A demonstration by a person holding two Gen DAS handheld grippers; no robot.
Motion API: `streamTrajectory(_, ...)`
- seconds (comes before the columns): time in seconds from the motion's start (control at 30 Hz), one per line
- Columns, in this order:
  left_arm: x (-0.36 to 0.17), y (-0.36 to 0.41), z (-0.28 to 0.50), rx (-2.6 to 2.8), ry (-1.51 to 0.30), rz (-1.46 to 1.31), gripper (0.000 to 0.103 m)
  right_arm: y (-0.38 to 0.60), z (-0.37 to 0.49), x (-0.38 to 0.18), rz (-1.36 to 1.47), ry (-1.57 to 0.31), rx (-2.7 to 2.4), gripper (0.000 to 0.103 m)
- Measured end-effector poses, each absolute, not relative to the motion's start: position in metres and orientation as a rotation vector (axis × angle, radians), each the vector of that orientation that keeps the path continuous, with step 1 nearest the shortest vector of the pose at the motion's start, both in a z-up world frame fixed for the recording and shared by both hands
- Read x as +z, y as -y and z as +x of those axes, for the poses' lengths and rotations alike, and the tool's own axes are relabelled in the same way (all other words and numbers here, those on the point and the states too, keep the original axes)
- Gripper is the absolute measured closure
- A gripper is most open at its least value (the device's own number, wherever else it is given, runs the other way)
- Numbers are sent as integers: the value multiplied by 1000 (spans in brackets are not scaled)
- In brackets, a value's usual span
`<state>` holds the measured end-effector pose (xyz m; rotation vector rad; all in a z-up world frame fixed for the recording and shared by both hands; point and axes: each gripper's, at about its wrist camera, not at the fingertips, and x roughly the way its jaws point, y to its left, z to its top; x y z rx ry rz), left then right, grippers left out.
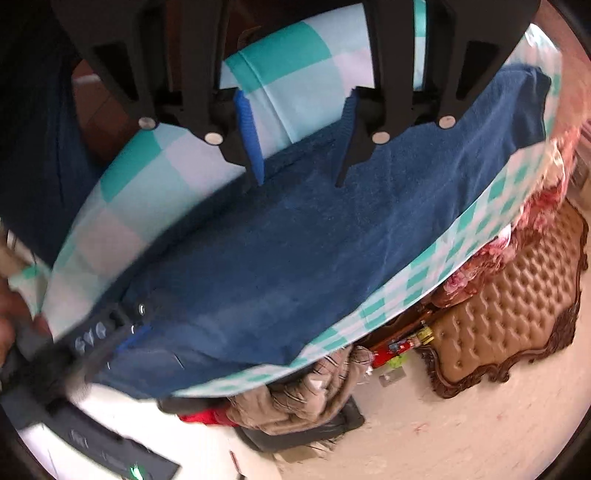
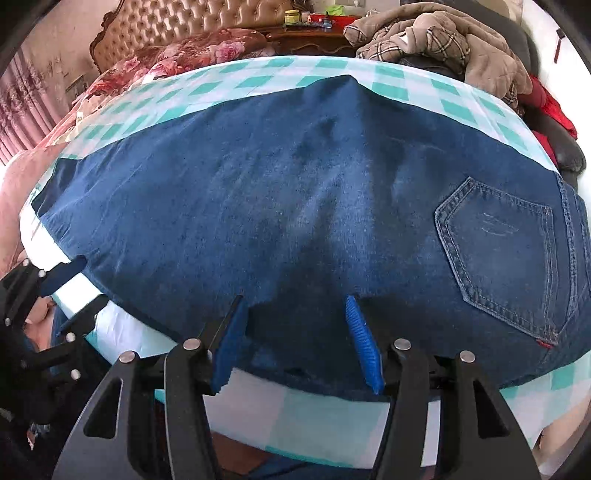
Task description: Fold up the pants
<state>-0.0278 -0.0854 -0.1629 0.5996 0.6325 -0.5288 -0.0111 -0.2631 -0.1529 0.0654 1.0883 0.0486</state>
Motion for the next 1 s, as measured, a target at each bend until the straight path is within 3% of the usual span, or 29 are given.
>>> streamTrajectory(0.1,-168,85,-30,-531,-634,613,75,265,-15,-151,69,-1091,52,48)
streamTrajectory(0.17,-167,87,-28,-533,-639,623,98,263,-15,-151,73,-1093,52,48)
streamTrajectory(0.23,-163,84,-28,-539,-641,609,102,261,-18,-145,83,-1085,62,44)
streamTrajectory(0.37,-157,80,-31,-558,-648,608,102,259,-7,-124,28,-1002,36,23)
streamTrajectory(0.43,-159,79,-32,-559,-655,599,102,259,1,-119,-12,-975,-9,20)
streamTrajectory(0.53,-157,72,-29,-575,-698,505,94,267,11,-123,-18,-990,-76,18)
streamTrajectory(0.63,-140,57,-28,-577,-691,347,44,273,13,-132,-34,-1009,-135,18)
streamTrajectory(0.83,-120,26,3,-476,-729,53,44,282,13,-157,-19,-1076,-166,16)
streamTrajectory(1.0,-118,30,22,-482,-765,-8,49,284,9,-161,3,-1071,-164,15)
